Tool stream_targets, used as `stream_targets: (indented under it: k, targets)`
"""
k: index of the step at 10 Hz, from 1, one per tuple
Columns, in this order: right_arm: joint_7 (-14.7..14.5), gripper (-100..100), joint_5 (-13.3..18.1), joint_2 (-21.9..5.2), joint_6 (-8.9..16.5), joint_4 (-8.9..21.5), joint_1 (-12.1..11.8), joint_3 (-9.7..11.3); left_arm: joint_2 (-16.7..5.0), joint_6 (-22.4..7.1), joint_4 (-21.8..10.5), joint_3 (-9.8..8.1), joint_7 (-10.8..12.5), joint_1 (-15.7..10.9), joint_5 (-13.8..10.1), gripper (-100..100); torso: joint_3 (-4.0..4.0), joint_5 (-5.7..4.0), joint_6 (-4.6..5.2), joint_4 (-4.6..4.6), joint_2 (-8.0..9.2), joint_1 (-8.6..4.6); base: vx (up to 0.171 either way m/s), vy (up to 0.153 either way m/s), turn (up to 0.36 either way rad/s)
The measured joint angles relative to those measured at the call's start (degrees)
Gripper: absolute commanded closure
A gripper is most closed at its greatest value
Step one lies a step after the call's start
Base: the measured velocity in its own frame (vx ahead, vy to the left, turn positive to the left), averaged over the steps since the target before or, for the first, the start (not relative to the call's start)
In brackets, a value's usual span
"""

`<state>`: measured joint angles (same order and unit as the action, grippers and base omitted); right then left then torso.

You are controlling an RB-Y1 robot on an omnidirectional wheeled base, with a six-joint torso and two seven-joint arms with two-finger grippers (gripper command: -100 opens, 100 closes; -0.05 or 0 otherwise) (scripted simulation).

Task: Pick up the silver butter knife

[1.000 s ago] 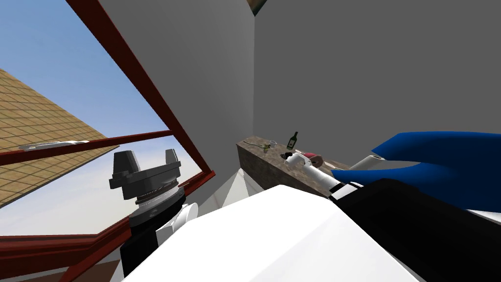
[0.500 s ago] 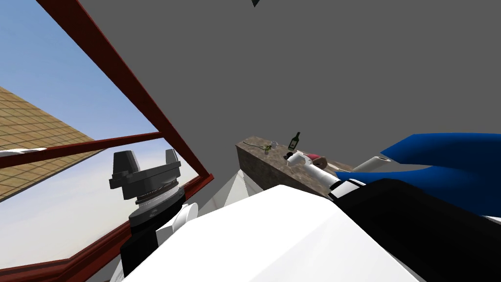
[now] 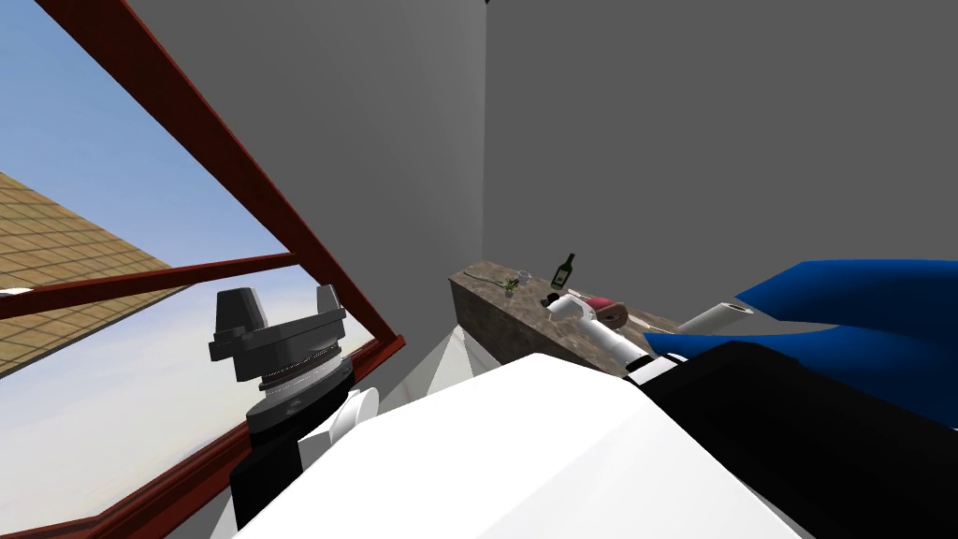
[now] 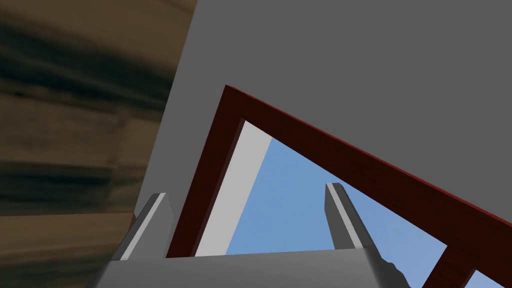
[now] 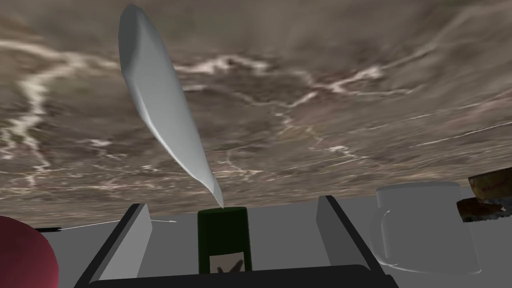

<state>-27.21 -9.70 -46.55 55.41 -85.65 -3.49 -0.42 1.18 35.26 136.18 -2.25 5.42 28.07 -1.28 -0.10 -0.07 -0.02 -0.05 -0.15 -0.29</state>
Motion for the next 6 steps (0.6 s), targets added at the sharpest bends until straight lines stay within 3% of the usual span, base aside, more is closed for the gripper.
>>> stream_targets:
  k: [5, 6]
  targets:
    - [-4.3, -100, 4.3, 6.4, 1.8, -4.0, -2.6, -5.3, 0.0, 0.0, 0.0, 0.0, 0.0, 0.0, 0.0, 0, 0.01, 0.01, 0.0, 0.01, 0.02, 0.01, 0.03, -0.038, -0.007]
    - [-4.5, 100, 4.4, 6.6, 1.9, -4.1, -2.7, -5.4, 0.0, 0.0, 0.0, 0.0, 0.0, 0.0, 0.0, 0, 0.04, 0.02, -0.01, 0.02, 0.07, 0.08, 0.0, 0.0, 0.0]
